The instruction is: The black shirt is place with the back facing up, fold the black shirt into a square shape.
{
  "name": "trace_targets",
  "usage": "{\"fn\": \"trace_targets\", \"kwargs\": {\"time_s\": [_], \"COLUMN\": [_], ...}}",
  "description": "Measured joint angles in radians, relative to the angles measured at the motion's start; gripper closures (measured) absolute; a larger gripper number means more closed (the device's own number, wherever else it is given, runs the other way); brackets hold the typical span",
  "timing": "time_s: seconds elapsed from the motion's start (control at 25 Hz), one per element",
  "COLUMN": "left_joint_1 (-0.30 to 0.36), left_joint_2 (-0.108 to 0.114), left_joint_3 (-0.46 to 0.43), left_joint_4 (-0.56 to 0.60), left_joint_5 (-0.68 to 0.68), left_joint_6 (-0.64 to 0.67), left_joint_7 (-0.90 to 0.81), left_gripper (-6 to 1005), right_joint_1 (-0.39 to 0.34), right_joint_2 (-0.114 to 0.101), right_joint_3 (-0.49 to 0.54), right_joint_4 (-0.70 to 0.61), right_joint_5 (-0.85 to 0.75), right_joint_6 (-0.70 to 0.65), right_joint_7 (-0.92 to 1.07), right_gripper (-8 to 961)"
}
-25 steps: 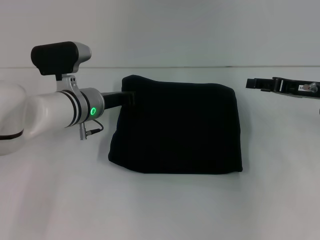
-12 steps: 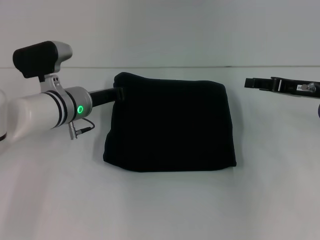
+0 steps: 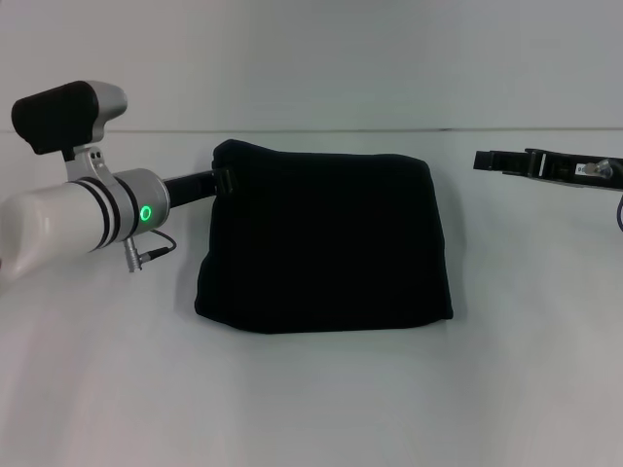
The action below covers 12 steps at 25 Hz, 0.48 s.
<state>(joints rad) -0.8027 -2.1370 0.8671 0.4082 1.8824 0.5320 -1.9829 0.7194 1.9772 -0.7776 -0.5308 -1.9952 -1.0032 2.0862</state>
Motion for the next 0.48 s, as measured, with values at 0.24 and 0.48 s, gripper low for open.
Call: {"fn": "trace_targets", "kwargs": {"time_s": [0.24, 0.48], "left_joint_1": [0.001, 0.004], "left_joint_2": [0.001, 0.0], "left_joint_3": [0.0, -0.014], "left_joint_4": [0.0, 0.0], "left_joint_5": [0.0, -0.002], "left_joint_6": [0.001, -0.002], "left_joint_7": [0.001, -0.001], "left_gripper": [971, 964], "right_joint_1": [-0.001, -0.001], "right_joint_2": [0.001, 0.002], "right_joint_3": [0.0, -0.001], "right_joint_4": [0.0, 0.0], "right_joint_5": [0.001, -0.001], "right_joint_6": [0.0, 0.0], "right_joint_7": [0.0, 0.0], "right_gripper": [294, 284]}}
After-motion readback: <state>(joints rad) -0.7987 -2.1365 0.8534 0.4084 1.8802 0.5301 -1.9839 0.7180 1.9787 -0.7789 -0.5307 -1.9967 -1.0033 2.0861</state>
